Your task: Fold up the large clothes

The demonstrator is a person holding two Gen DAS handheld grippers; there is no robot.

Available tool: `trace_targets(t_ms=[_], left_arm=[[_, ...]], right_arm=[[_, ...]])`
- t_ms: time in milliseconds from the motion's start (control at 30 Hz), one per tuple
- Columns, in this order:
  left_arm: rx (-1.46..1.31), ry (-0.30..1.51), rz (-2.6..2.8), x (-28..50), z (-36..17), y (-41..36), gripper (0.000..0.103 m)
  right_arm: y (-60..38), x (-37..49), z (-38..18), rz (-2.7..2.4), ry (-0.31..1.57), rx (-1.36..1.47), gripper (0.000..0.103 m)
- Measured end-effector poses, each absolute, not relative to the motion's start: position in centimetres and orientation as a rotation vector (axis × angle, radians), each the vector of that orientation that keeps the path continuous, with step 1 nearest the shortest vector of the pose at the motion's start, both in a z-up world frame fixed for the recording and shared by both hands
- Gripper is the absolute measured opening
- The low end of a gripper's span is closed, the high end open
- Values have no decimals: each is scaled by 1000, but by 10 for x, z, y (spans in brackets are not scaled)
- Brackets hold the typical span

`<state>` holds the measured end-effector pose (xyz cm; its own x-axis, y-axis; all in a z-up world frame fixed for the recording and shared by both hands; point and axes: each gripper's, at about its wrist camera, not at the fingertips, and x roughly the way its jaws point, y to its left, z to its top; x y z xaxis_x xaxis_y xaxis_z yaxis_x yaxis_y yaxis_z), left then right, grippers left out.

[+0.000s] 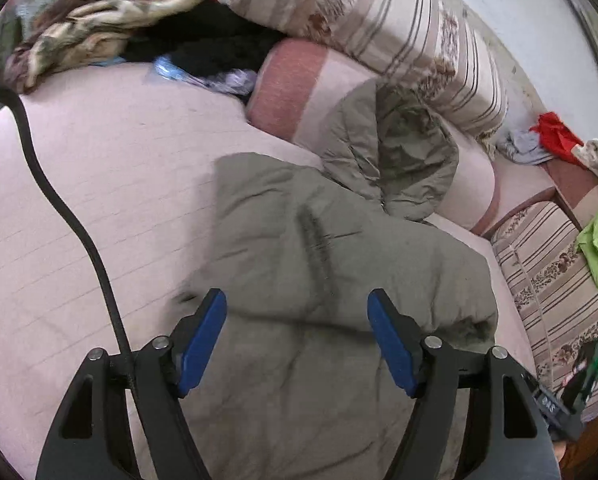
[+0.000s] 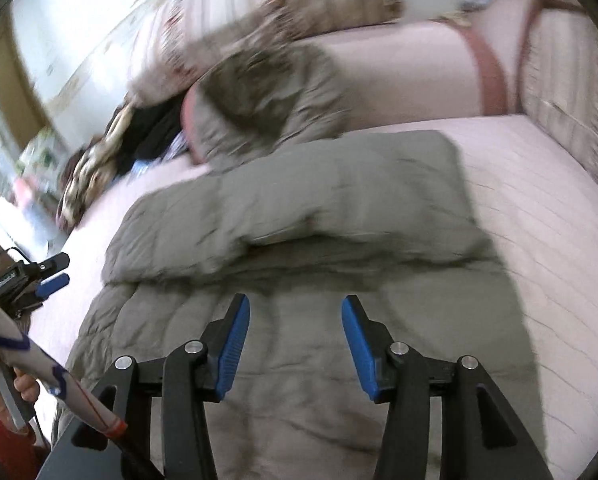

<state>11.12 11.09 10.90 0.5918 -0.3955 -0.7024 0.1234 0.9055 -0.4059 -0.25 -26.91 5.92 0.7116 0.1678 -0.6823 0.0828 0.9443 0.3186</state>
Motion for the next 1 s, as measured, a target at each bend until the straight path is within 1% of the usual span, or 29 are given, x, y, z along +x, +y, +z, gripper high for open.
trace_targets(t_ms=[100,233,267,333,367,400,433,500,567,667,767,900,967,1000], left_arm=[[-323,961,-363,143,95,75,72],[-291,1041,-376,167,69,37,72],[-279,1065,-369,171,64,29,71],[-232,1080,-335,173,64,17,45],[-210,1076,-328,173,67,15,39],[-194,1061,-329,171,75,15,29],[-187,1048,-330,169,80,17,24],[-178,1010,-301,167,92,29,23],[-174,1001,-269,169,92,42,23],[-185,1043,-237,177,73,56,23],[-175,1048,-226,179,60,55,26],[-128,1030,-204,180,54,45,34],[-98,1012,-192,181,53,41,36],[-70,998,-179,179,54,37,37]], right_arm=[[-300,0,53,14,786,414,52],[-333,5,55,-48,775,462,52],[-341,6,55,-59,770,482,52],[-349,10,55,-75,765,497,52],[-351,13,55,-83,763,496,52],[-354,17,55,-93,765,493,52],[-356,21,55,-103,768,492,52],[-361,26,54,-120,767,504,52],[-364,38,51,-129,775,519,52],[-361,57,46,-134,789,519,52],[-354,82,33,-146,830,492,53],[-337,102,11,-200,883,372,60],[-333,105,7,-229,891,315,68],[-333,105,6,-235,890,308,69]])
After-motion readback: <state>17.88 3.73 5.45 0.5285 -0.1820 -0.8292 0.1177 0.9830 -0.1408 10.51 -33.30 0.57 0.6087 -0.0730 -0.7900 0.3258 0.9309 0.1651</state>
